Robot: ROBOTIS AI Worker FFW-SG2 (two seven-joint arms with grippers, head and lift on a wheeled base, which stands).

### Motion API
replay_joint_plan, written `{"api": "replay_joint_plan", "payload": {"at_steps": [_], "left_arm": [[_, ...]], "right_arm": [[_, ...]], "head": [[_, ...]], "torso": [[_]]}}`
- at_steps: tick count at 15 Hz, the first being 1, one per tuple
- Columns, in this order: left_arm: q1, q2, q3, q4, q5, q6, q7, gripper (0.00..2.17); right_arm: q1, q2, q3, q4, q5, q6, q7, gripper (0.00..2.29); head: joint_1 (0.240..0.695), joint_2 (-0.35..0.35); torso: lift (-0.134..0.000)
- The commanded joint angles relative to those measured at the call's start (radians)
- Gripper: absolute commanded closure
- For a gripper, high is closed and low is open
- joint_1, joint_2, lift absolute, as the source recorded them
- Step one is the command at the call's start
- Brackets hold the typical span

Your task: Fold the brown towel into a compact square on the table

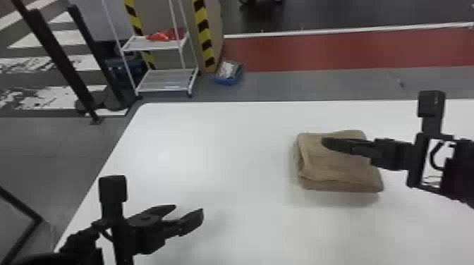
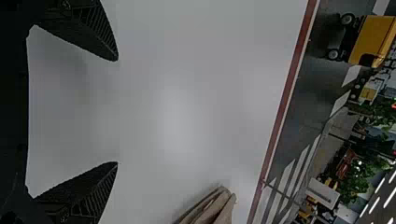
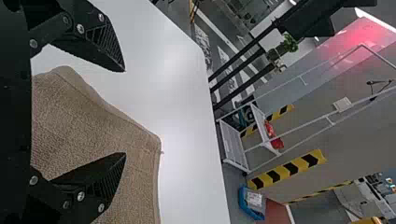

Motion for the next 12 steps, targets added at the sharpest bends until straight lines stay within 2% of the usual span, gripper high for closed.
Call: {"api": "replay_joint_plan", "payload": {"at_steps": [1,2,3,4,6,9,12], "left_arm": [[0.003,-0.001,0.002,-0.002,0.000,-0.001,-0.004,0.09],[0.005,-0.001,0.002,-0.003,0.000,-0.001,-0.004,0.09],[0.008,-0.001,0.002,-0.005,0.000,-0.001,-0.004,0.09],[0.013,0.001,0.003,-0.006,0.000,-0.001,-0.004,0.09],[0.016,-0.001,0.006,-0.009,0.000,-0.004,-0.006,0.09],[0.016,0.001,0.011,-0.008,0.000,-0.007,-0.007,0.09],[0.016,0.001,0.012,-0.008,0.000,-0.010,-0.012,0.09]], "right_arm": [[-0.032,0.000,0.035,0.061,0.078,-0.035,-0.003,0.91],[-0.047,0.001,0.076,0.085,0.123,-0.050,-0.003,1.50],[-0.052,0.009,0.107,0.096,0.159,-0.053,-0.004,1.75],[-0.054,0.023,0.128,0.096,0.184,-0.059,-0.004,1.75],[-0.057,0.024,0.194,0.096,0.230,-0.053,-0.004,1.75],[-0.038,0.023,0.239,0.068,0.247,0.033,0.020,1.75],[0.011,0.000,0.246,-0.028,0.259,0.137,0.048,1.75]], "head": [[0.695,0.147],[0.695,0.141],[0.695,0.141],[0.695,0.145],[0.695,0.170],[0.695,0.201],[0.695,0.227]], "torso": [[-0.123],[-0.123],[-0.123],[-0.123],[-0.123],[-0.123],[-0.123]]}}
